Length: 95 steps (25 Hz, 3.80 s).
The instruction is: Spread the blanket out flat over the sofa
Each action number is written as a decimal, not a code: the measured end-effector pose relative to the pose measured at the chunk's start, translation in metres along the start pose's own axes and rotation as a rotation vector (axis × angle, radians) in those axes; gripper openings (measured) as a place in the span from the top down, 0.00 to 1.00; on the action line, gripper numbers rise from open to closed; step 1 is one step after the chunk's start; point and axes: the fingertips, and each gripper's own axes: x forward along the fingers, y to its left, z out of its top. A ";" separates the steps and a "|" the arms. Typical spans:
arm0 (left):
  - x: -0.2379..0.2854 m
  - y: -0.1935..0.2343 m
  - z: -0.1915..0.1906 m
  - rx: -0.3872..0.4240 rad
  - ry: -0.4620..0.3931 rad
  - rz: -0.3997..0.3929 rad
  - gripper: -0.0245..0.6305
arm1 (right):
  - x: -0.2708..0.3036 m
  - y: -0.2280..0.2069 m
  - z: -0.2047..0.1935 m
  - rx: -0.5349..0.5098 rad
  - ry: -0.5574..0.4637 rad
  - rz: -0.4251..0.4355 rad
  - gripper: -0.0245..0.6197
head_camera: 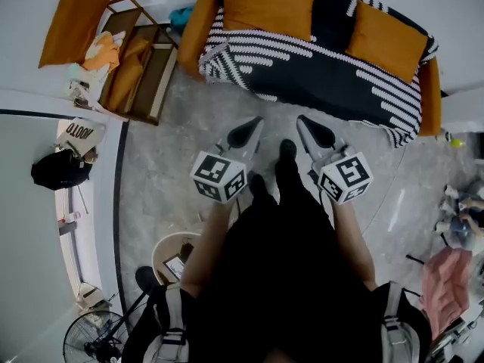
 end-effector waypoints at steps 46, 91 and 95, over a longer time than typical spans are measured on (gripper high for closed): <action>0.205 0.288 0.079 -0.057 0.109 0.075 0.95 | 0.307 -0.166 0.054 0.075 0.163 0.135 0.96; 0.393 0.602 -0.225 0.067 0.602 -0.046 0.78 | 0.519 -0.265 -0.199 0.282 0.373 -0.022 0.96; 0.406 0.622 -0.252 0.118 0.657 -0.010 0.73 | 0.514 -0.269 -0.214 0.321 0.376 -0.028 0.96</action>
